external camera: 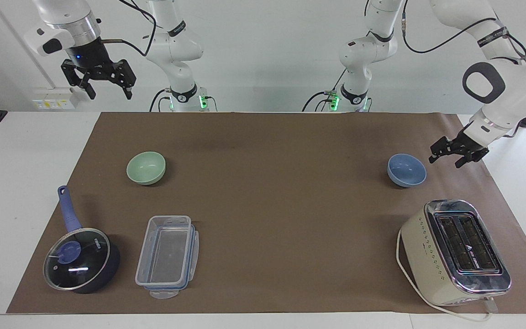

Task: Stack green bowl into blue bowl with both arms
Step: 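Reach the left gripper to the blue bowl rim and grasp it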

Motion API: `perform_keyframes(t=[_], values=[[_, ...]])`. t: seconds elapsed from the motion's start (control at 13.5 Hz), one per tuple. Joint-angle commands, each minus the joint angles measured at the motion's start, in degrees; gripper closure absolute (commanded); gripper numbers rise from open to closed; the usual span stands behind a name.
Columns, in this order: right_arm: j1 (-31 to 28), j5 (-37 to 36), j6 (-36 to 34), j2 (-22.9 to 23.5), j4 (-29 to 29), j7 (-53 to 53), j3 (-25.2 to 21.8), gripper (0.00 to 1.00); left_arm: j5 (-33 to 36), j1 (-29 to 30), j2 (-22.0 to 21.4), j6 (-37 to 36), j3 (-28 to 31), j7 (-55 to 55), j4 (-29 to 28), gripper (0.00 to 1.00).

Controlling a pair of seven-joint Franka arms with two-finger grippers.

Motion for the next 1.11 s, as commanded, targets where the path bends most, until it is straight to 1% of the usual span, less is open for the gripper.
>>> perform_keyframes(t=[0.0, 0.3, 0.37, 0.52, 0.59, 0.67, 0.82, 0.89, 0.97, 1.04], values=[[-0.07, -0.07, 0.45, -0.91, -0.79, -1.28, 0.8, 0.0, -1.8, 1.18, 2.01, 3.14, -0.55, 1.75, -2.14, 0.0], [-0.24, 0.19, 2.56, -1.17, -1.4, -1.81, 0.8, 0.0, -4.7, 1.36, 3.78, 10.95, -0.55, 3.16, -8.02, 0.04], [-0.33, 0.19, 3.26, -1.09, -1.66, -1.81, 0.8, 0.0, -5.75, 1.36, 4.13, 12.1, -0.55, 3.6, -9.08, 0.08], [-0.42, 0.19, 4.06, -1.09, -2.45, -1.81, 0.72, 0.0, -6.46, 1.53, 4.31, 12.82, -0.55, 4.39, -9.44, 0.12], [-0.42, 0.19, 4.32, -1.08, -2.72, -1.81, 0.72, 0.0, -6.46, 1.62, 4.31, 12.73, -0.55, 4.39, -9.44, 0.2], [-0.42, 0.19, 4.67, -1.0, -2.89, -1.81, 0.72, 0.0, -6.55, 1.79, 4.22, 12.47, -0.55, 4.39, -9.44, 0.37], [-0.51, 0.19, 4.85, -1.0, -3.68, -1.81, 0.63, 0.0, -6.55, 1.71, 4.13, 11.94, -0.55, 4.48, -9.61, 0.75], [-0.51, 0.19, 4.85, -1.0, -3.69, -1.81, 0.54, 0.0, -6.55, 1.79, 3.96, 10.98, -0.55, 4.48, -9.61, 0.98], [-0.51, 0.19, 4.85, -1.0, -3.69, -1.81, 0.54, 0.0, -6.55, 1.88, 3.96, 9.4, -0.55, 4.57, -9.44, 1.0], [-0.51, 0.19, 4.85, -1.0, -3.69, -1.81, 0.45, 0.0, -6.55, 1.88, 3.7, 8.78, -0.55, 4.57, -9.44, 1.0]])
